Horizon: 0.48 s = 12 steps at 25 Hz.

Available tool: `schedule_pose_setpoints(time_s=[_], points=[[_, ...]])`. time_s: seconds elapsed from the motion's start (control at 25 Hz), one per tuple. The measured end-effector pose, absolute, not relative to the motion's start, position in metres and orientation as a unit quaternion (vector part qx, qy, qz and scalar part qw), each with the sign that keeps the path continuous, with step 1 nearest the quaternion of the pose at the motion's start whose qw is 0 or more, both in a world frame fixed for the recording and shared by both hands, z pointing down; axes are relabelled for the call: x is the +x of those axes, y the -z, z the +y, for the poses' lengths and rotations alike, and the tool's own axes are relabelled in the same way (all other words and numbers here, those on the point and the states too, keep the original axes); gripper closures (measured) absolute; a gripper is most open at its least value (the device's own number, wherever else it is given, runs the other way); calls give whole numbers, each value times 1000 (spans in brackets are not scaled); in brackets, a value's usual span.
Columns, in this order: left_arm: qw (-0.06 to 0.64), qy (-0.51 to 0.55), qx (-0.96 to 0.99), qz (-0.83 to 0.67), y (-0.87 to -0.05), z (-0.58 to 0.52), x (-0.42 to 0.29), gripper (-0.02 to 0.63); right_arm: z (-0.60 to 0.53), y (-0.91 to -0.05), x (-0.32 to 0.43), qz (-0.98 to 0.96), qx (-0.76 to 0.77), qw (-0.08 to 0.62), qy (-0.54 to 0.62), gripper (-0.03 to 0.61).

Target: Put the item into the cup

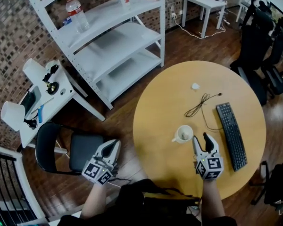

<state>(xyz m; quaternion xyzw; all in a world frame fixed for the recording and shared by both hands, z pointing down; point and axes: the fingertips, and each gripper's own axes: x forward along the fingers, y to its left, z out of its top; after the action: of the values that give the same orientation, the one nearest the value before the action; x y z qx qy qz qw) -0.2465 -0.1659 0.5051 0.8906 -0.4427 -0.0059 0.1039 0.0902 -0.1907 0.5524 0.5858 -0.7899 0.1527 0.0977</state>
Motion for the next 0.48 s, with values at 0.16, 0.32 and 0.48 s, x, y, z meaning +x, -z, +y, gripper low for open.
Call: schedule_pose_setpoints(time_s=[0.16, 0.32, 0.48], points=[[91, 25, 912, -399, -490, -175, -198, 620, -152, -516, 153, -770, 616, 5, -164, 364], [75, 35, 932, -352, -478, -179, -146, 620, -105, -488, 216, -737, 665, -18, -120, 369], [72, 42, 943, -321, -469, -167, -98, 620, -46, -487, 270, -693, 713, 3, -107, 430]])
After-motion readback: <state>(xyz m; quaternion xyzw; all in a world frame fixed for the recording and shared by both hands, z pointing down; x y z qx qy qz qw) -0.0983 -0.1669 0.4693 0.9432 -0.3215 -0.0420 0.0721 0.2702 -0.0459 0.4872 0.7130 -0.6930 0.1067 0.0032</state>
